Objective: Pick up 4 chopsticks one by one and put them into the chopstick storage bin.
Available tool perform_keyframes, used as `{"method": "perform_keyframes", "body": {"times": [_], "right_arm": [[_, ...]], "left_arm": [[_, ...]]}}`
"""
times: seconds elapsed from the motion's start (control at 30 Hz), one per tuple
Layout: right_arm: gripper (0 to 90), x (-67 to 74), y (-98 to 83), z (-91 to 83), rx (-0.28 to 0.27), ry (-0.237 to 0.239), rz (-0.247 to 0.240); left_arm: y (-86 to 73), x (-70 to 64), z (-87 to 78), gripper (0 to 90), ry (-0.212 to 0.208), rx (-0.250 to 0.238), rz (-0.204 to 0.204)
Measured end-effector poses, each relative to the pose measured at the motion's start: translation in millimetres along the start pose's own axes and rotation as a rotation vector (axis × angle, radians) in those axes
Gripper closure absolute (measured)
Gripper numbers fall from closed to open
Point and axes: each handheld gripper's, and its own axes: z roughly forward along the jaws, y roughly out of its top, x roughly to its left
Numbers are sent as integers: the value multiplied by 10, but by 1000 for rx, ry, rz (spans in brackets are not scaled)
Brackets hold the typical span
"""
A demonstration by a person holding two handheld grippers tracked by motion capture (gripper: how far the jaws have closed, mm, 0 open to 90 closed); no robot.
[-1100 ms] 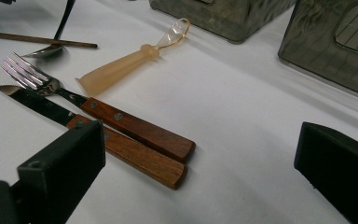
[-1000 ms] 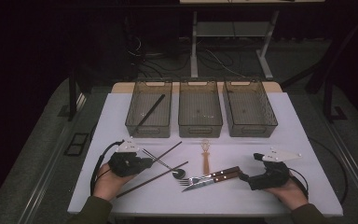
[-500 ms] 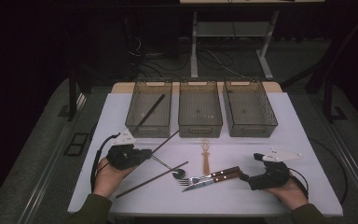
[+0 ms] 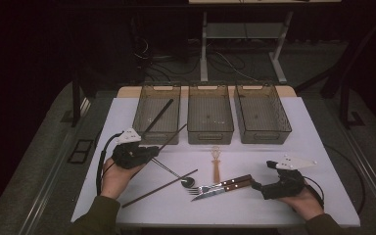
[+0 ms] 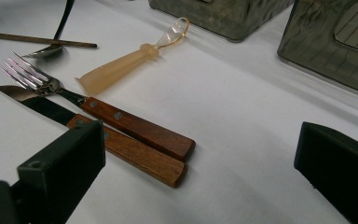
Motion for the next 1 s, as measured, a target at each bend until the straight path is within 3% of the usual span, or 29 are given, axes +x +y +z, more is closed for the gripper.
{"method": "perform_keyframes", "body": {"times": [0.4,1.0], "right_arm": [[16,-1,-2,-2,0,1,1],[16,-10,-5,-6,1,-8,8]], "left_arm": [[138,113,35,852,26,-37,-19],[371,300,162,853,43,-43,-31]]}}
